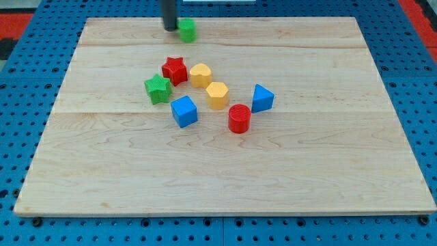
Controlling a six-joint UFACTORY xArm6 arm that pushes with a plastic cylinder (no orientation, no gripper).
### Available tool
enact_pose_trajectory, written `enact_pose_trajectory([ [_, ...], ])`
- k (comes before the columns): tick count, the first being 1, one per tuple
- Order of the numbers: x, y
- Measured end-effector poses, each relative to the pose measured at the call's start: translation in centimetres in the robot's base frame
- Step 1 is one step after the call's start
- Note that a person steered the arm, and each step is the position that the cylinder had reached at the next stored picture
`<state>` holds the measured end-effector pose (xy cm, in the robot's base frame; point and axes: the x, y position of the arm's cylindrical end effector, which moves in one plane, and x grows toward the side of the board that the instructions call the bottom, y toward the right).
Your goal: Move the red star towards the left of the green circle
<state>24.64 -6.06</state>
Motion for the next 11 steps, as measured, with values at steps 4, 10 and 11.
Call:
enact_pose_trajectory([
  [4, 10.3, -8.4],
  [10, 16.0, -2.0],
  [11, 12.4, -2.8],
])
